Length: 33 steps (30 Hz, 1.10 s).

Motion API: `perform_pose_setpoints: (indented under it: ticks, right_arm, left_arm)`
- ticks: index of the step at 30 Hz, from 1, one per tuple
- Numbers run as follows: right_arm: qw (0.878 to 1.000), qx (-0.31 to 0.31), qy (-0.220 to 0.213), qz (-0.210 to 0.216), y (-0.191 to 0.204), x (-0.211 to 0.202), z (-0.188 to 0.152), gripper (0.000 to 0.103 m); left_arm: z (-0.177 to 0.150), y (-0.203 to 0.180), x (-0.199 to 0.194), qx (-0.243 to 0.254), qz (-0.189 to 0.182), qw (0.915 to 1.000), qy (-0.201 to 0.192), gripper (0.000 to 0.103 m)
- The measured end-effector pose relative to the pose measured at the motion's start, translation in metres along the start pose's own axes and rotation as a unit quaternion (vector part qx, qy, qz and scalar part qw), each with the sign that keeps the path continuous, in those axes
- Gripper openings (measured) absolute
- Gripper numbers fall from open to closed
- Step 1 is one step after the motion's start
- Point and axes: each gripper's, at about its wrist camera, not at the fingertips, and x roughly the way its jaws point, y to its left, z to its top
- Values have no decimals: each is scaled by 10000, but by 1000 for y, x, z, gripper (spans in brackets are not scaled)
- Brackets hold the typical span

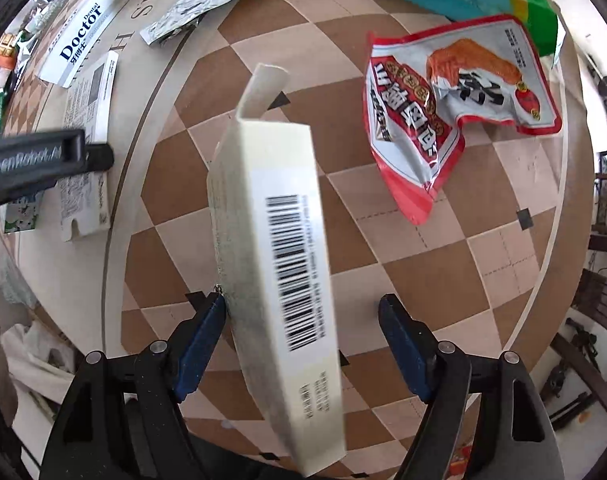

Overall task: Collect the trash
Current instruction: 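Grasp the white leaflet with the left tool while the right tool grasps the cream box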

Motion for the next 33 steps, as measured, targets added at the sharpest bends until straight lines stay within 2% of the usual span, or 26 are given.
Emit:
perform_pose_setpoints:
  ticks: [1,2,3,4,6,9,11,13,14,16,17,19,21,23,27,29,30,31,32,33]
  right_arm:
    - [9999,-68,-55,-111,2,-1,-2,62]
    - [9998,-127,-101,-118,7,-2,-7,54]
    - [9998,-162,-65,-50,5,-2,-11,41]
    - [9999,-168,3,10,4,-2,-15,38]
    - [9998,-171,56,50,-2,-3,-26,38]
    - [9997,-216,84,111,0,-3,-26,38]
    - [9995,-142,181,238,-4,-1,-21,44]
    - [9989,-78,279,375,-18,3,-10,57]
    - [9987,-85,322,393,-15,3,-8,60]
    - [9994,-143,252,185,-12,2,-4,75]
    - [9995,-154,210,162,-9,2,-2,77]
    - [9993,-56,228,307,-14,1,0,77]
    - [9992,17,204,349,-28,0,8,81]
    - [9987,121,208,457,-41,3,16,81]
    - [9969,275,189,708,-59,2,24,81]
    - [9965,317,51,769,-68,-6,19,73]
    - [9961,321,3,819,-72,-9,15,62]
    - [9958,320,-21,853,-73,-12,20,53]
    - [9957,313,-41,874,-74,-14,20,50]
    - [9953,312,-52,917,-75,-17,22,42]
  left_arm:
    - [-13,0,-2,23,-30,10000,52,37]
    - [-28,2,-2,-19,-142,9998,115,36]
    - [-40,3,-2,-55,-238,9996,157,37]
    - [-52,4,2,-91,-288,9993,210,37]
    - [-67,10,9,-279,-425,9985,223,37]
    - [-72,27,13,-621,-897,9938,232,38]
    - [-70,34,11,-675,-1166,9905,263,38]
    - [-62,41,-2,-691,-1323,9888,82,38]
    - [-58,43,-9,-637,-1350,9888,-34,39]
    - [-48,43,-18,-463,-1269,9907,-150,51]
    - [-43,42,-19,-376,-1195,9920,-185,55]
    - [-34,39,-14,-172,-1081,9939,-108,55]
    - [-23,31,2,103,-932,9955,162,55]
    - [-17,18,0,428,-712,9965,27,69]
    - [-5,2,3,725,-284,9969,95,71]
    - [7,-6,4,764,-178,9969,87,71]
    - [23,-9,1,757,-171,9969,108,71]
    - [26,-11,1,759,-211,9968,136,71]
    - [28,-12,0,752,-264,9967,171,71]
    - [44,-15,3,750,-357,9964,192,71]
